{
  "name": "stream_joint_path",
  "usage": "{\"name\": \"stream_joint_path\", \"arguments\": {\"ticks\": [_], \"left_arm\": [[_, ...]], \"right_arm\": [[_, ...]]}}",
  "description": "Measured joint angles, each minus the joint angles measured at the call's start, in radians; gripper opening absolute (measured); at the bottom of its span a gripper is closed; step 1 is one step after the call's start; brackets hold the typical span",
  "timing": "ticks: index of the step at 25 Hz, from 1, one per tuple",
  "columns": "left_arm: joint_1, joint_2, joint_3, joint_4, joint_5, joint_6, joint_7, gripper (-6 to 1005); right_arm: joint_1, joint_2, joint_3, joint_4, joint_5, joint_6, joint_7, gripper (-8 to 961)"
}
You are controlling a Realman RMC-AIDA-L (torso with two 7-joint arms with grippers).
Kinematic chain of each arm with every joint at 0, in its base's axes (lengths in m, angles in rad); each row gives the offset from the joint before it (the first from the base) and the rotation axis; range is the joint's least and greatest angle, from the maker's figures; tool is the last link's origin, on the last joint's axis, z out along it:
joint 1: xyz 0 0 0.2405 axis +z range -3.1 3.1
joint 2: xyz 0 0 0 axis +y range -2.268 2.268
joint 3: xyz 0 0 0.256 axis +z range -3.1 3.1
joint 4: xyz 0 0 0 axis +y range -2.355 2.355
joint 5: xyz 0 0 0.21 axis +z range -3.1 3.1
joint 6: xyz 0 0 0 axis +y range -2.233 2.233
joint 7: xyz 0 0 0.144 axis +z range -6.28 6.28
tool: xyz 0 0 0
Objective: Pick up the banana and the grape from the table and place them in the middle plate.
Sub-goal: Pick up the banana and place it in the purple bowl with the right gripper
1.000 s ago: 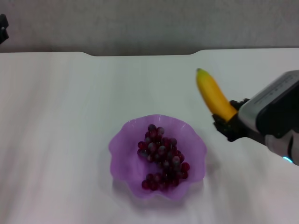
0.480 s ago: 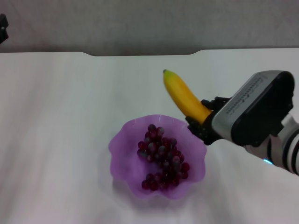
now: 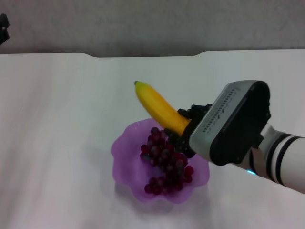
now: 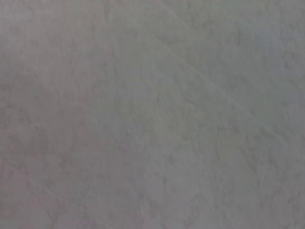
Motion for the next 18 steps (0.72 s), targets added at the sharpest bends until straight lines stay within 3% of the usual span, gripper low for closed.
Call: {"name": "stream_joint_path", "arguments": {"ticks": [8, 18], "left_arm": [[-0.005, 0.001, 0.0, 0.0, 0.0, 0.0, -0.009, 879], [-0.007, 0.002, 0.0, 0.003, 0.0, 0.0, -0.01, 879]], "right_arm": [[0.038, -0.001, -0.037, -0.026, 0.011, 0.008, 0.001, 558], [0.079, 0.03, -0.059, -0.104, 0.017, 0.023, 0.002, 565]]}}
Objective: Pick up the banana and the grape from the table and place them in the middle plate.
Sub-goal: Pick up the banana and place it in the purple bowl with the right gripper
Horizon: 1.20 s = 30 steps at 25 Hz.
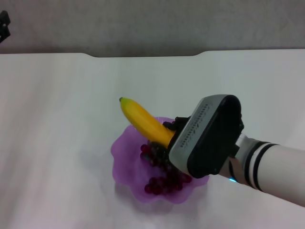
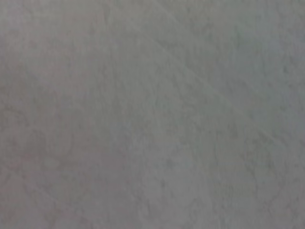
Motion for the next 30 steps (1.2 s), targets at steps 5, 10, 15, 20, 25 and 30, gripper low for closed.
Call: {"name": "stream_joint_path", "arguments": {"ticks": [5, 10, 15, 20, 25, 30], "left_arm": [[0.0, 0.0, 0.0, 0.0, 0.0, 0.0, 0.0, 879], [-0.002, 0.0, 0.001, 0.0, 0.0, 0.0, 0.0, 879], [-0.003, 0.0, 0.002, 0.003, 0.002, 0.0, 0.0, 879], [-0.003, 0.0, 0.002, 0.004, 0.002, 0.0, 0.0, 879], [-0.003, 0.0, 0.002, 0.004, 0.002, 0.0, 0.0, 879], [-0.003, 0.0, 0.002, 0.004, 0.002, 0.0, 0.0, 879]], "right_arm": [[0.031, 0.007, -0.008, -0.054, 0.039, 0.018, 0.0, 568], [0.049, 0.023, -0.016, -0.107, 0.049, 0.035, 0.0, 571], [0.085, 0.029, -0.038, -0.147, 0.082, 0.052, -0.001, 574], [0.114, 0.019, -0.064, -0.17, 0.134, 0.096, -0.001, 577], [0.141, 0.008, -0.088, -0.182, 0.181, 0.126, -0.001, 580], [0.142, 0.005, -0.097, -0.183, 0.202, 0.141, -0.001, 583]]}}
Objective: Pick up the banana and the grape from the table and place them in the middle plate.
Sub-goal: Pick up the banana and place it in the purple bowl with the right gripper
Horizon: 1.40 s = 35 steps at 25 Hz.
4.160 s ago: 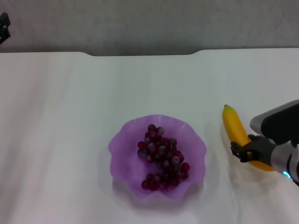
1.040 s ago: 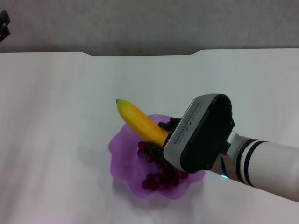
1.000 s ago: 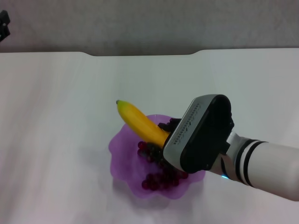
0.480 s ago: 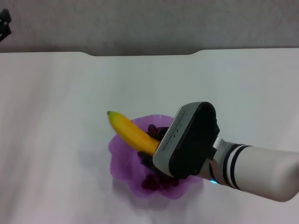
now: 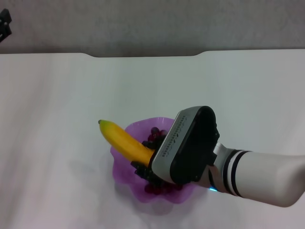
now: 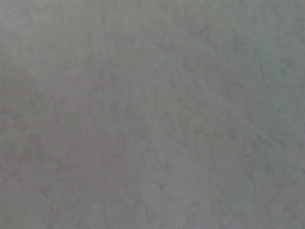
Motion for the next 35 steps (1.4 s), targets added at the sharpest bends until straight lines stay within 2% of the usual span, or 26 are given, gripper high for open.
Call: {"name": "stream_joint_path", "arguments": {"ticks": [4, 11, 19, 23, 30, 35], "left_arm": [[0.0, 0.0, 0.0, 0.0, 0.0, 0.0, 0.0, 879], [0.0, 0.0, 0.0, 0.0, 0.0, 0.0, 0.0, 879], [0.0, -0.001, 0.0, 0.0, 0.0, 0.0, 0.0, 879], [-0.001, -0.002, 0.001, 0.0, 0.0, 0.0, 0.0, 879], [-0.002, -0.002, 0.003, 0.001, 0.003, 0.0, 0.0, 879], [-0.005, -0.002, 0.008, 0.003, 0.011, 0.0, -0.001, 879]], "right_arm": [[-0.003, 0.0, -0.006, -0.003, 0.008, 0.003, 0.0, 585], [-0.009, 0.013, -0.007, -0.042, 0.022, 0.0, 0.001, 590], [-0.016, 0.014, 0.003, -0.071, 0.022, 0.0, 0.006, 594], [-0.016, 0.023, 0.005, -0.097, 0.022, 0.003, 0.007, 597], [-0.007, 0.039, 0.006, -0.148, 0.033, 0.025, 0.007, 601], [0.014, 0.038, -0.001, -0.186, 0.073, 0.046, 0.001, 604]]}}
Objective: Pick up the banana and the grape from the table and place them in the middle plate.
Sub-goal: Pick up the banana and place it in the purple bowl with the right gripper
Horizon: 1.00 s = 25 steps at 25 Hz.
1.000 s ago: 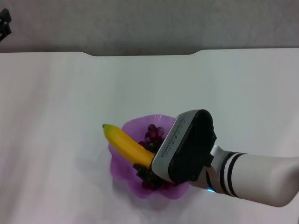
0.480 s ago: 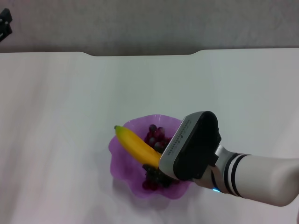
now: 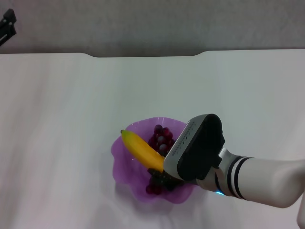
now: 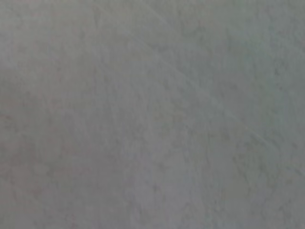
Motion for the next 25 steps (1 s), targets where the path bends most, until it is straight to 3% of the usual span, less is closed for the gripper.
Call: {"name": "stream_joint_path", "arguments": {"ticks": [11, 16, 25], "left_arm": [[-0.001, 0.0, 0.001, 0.0, 0.0, 0.0, -0.001, 876], [-0.001, 0.0, 0.001, 0.002, 0.0, 0.0, -0.001, 876], [0.003, 0.0, 0.001, 0.002, 0.0, 0.0, -0.001, 876]], "right_arm": [[0.013, 0.009, 0.004, -0.011, -0.003, -0.027, -0.001, 611], [0.022, 0.035, 0.027, -0.027, -0.001, -0.063, 0.001, 614], [0.018, 0.036, 0.033, -0.021, -0.001, -0.068, 0.003, 619]]}}
